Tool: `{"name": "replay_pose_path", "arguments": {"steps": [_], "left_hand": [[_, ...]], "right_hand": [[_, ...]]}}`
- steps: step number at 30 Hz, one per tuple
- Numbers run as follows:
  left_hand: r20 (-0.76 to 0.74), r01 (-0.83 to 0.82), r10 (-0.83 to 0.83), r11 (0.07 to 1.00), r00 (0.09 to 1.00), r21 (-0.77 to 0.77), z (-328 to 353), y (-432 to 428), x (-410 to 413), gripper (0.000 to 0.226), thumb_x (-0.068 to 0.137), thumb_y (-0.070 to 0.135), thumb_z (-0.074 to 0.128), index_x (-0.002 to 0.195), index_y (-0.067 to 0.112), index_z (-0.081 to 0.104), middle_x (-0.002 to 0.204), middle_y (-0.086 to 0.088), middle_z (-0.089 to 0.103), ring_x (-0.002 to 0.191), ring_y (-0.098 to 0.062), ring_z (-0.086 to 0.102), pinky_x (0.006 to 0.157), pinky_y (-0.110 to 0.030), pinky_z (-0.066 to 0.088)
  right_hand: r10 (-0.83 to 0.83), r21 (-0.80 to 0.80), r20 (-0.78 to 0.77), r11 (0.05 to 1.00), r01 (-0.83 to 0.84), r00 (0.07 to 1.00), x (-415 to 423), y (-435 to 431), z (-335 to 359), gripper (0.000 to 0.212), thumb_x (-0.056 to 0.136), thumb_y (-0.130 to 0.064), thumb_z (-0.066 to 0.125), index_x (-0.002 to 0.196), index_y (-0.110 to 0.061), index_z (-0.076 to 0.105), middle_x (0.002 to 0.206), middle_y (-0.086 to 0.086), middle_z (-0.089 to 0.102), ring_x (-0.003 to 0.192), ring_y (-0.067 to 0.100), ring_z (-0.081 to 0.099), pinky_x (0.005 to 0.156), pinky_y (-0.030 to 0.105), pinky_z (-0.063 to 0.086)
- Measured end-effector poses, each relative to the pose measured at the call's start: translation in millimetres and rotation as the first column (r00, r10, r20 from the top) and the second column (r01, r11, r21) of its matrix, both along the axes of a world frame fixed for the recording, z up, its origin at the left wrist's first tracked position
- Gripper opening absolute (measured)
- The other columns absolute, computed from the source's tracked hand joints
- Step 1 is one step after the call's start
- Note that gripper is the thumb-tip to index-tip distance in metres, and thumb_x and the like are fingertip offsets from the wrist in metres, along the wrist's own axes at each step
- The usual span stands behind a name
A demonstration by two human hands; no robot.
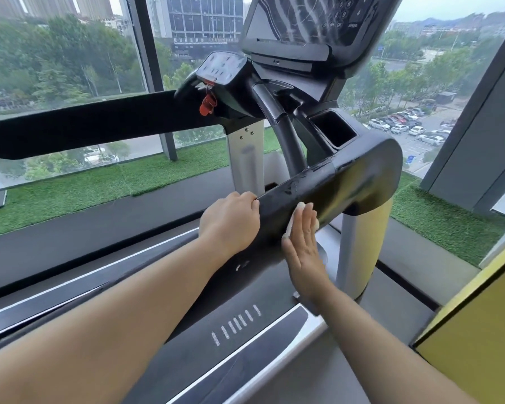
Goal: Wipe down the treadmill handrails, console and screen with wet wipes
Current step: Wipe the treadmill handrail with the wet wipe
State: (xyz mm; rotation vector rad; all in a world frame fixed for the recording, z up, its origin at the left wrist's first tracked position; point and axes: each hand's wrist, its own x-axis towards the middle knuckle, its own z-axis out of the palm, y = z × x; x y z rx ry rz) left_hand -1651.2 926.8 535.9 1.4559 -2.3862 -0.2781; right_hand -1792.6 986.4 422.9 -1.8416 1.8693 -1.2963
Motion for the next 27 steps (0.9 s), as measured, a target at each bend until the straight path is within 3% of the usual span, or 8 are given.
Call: {"name": "replay_pose_path", "arguments": {"steps": [4, 7, 11, 16, 20, 23, 24, 27], "left_hand": [[-0.004, 0.002, -0.002, 1.0, 1.0, -0.008, -0.4, 0.2, -0.6, 0.038, 0.102, 0.03, 0.022, 0.121, 0.019, 0.054, 0.118, -0.004, 0.057, 0.106, -0.027, 0.054, 0.076, -0.033, 0.037], [-0.005, -0.001, 0.0, 1.0, 1.0, -0.023, -0.4, 0.4, -0.9, 0.037, 0.102, 0.03, 0.023, 0.12, 0.019, 0.054, 0.119, -0.005, 0.057, 0.107, -0.028, 0.054, 0.076, -0.033, 0.035], [-0.006, 0.002, -0.002, 0.999, 1.0, -0.041, -1.4, 0.7, -1.0, 0.037, 0.102, 0.03, 0.024, 0.12, 0.018, 0.054, 0.119, -0.005, 0.057, 0.108, -0.027, 0.053, 0.076, -0.032, 0.034], [-0.013, 0.014, -0.014, 0.999, 1.0, -0.038, -2.0, 0.4, -0.7, 0.038, 0.102, 0.029, 0.023, 0.121, 0.018, 0.053, 0.117, -0.004, 0.058, 0.105, -0.027, 0.054, 0.073, -0.031, 0.033], [-0.027, 0.008, -0.009, 1.0, 1.0, -0.027, -0.7, 0.0, -1.5, 0.038, 0.102, 0.029, 0.024, 0.121, 0.018, 0.054, 0.12, -0.005, 0.057, 0.109, -0.027, 0.053, 0.079, -0.033, 0.036], [-0.018, 0.013, -0.014, 0.999, 1.0, -0.033, -0.7, 1.3, -1.1, 0.038, 0.102, 0.029, 0.023, 0.122, 0.018, 0.054, 0.121, -0.005, 0.057, 0.109, -0.027, 0.053, 0.079, -0.033, 0.036], [-0.018, 0.016, -0.017, 0.999, 1.0, -0.034, -1.0, 1.7, -0.2, 0.039, 0.102, 0.029, 0.023, 0.122, 0.017, 0.054, 0.12, -0.005, 0.057, 0.108, -0.027, 0.053, 0.077, -0.033, 0.035], [-0.023, 0.026, -0.027, 0.999, 0.999, -0.034, -1.9, 1.6, 1.2, 0.039, 0.102, 0.028, 0.023, 0.121, 0.017, 0.054, 0.117, -0.004, 0.058, 0.105, -0.027, 0.053, 0.074, -0.031, 0.034]], "right_hand": [[-0.155, 0.016, 0.421, 0.986, 0.164, 0.894, 2.6, -17.7, 31.0, 0.055, 0.104, -0.034, 0.021, 0.144, -0.031, -0.016, 0.146, -0.021, -0.028, 0.138, 0.001, -0.028, 0.117, 0.031, -0.015], [-0.062, -0.047, 0.225, 0.996, 0.075, 0.972, 43.0, -2.1, 18.6, 0.062, 0.099, -0.05, 0.019, 0.143, -0.029, -0.019, 0.147, -0.015, -0.033, 0.137, 0.005, -0.033, 0.108, 0.015, -0.023], [-0.011, -0.041, -0.043, 0.999, 0.009, 0.999, 29.4, 4.2, -2.0, 0.066, 0.091, -0.067, 0.004, 0.141, -0.031, -0.019, 0.146, -0.016, -0.035, 0.137, 0.005, -0.033, 0.109, 0.019, -0.023], [-0.159, 0.026, 0.432, 0.986, 0.164, 0.888, 14.5, -14.7, 29.1, 0.055, 0.104, -0.035, 0.021, 0.146, -0.03, -0.016, 0.149, -0.017, -0.03, 0.138, 0.001, -0.029, 0.117, 0.033, -0.016], [-0.025, -0.074, 0.119, 0.997, 0.034, 0.993, 59.2, 5.7, 9.5, 0.065, 0.095, -0.057, 0.015, 0.141, -0.035, -0.025, 0.145, -0.017, -0.039, 0.136, 0.006, -0.035, 0.108, 0.018, -0.024], [0.002, -0.069, -0.118, 0.998, -0.01, 0.993, 42.3, 8.8, -11.0, 0.062, 0.095, -0.061, 0.007, 0.142, -0.038, -0.026, 0.149, -0.013, -0.037, 0.139, 0.012, -0.031, 0.111, 0.024, -0.023], [-0.021, -0.063, -0.07, 0.998, 0.017, 0.997, 32.8, 4.4, -8.8, 0.06, 0.098, -0.057, 0.01, 0.143, -0.036, -0.023, 0.149, -0.015, -0.034, 0.139, 0.009, -0.03, 0.113, 0.025, -0.021], [-0.138, 0.017, 0.36, 0.99, 0.142, 0.923, 13.5, -10.4, 14.1, 0.054, 0.104, -0.035, 0.019, 0.144, -0.031, -0.017, 0.146, -0.021, -0.03, 0.138, 0.001, -0.028, 0.117, 0.035, -0.014]]}}
